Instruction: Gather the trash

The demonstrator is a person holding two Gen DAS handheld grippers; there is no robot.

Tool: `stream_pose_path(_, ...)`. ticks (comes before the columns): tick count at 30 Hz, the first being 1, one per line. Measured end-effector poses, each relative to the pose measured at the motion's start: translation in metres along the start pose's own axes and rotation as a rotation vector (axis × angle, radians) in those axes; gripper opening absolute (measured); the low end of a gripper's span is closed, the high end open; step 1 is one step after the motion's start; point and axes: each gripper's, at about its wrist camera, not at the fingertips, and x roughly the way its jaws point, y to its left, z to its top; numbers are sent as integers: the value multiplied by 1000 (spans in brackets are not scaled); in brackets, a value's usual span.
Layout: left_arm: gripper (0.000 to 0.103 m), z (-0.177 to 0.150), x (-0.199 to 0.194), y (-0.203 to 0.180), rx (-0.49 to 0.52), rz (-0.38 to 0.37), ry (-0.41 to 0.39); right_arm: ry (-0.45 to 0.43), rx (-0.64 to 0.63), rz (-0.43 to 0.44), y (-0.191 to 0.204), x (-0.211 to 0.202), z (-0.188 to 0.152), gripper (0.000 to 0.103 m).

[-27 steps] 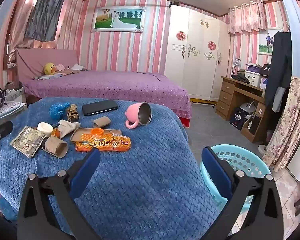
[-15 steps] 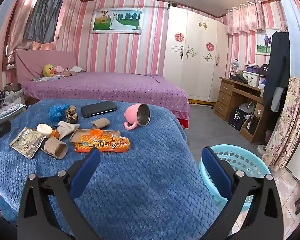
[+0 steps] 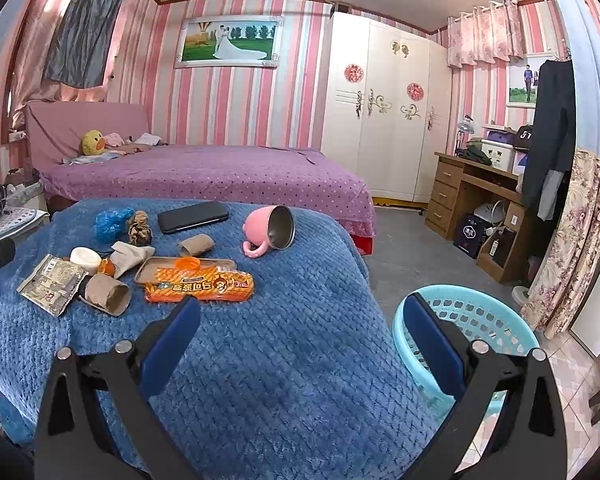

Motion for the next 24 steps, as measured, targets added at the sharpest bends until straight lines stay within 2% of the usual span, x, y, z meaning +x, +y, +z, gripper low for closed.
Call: stream_pose_path(24,98,-2,1,-5,4,-11,1,6,-1,-11,1,3,-4,99)
